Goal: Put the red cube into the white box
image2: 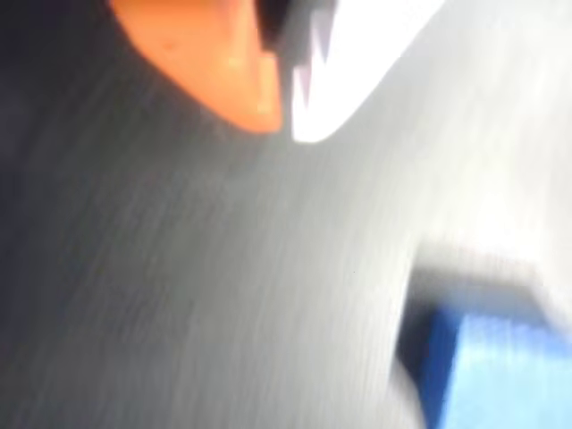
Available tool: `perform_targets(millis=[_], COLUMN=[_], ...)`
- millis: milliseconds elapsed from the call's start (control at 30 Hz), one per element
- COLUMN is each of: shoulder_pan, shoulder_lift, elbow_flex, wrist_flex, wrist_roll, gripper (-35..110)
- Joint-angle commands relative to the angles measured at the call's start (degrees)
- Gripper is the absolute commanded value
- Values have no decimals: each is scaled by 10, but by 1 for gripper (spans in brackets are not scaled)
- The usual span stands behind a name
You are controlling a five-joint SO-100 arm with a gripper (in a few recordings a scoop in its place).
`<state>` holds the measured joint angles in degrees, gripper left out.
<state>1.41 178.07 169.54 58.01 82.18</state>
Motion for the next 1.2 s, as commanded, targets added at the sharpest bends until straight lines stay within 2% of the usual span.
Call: perform_targets(millis=[0, 133, 1167], shoulder_pan=[5, 5, 4], shoulder_lift=[40, 51, 51], elbow_flex=[-3, -3, -3], wrist_flex=[102, 192, 192], wrist_roll=[44, 75, 75], gripper=[0, 0, 0])
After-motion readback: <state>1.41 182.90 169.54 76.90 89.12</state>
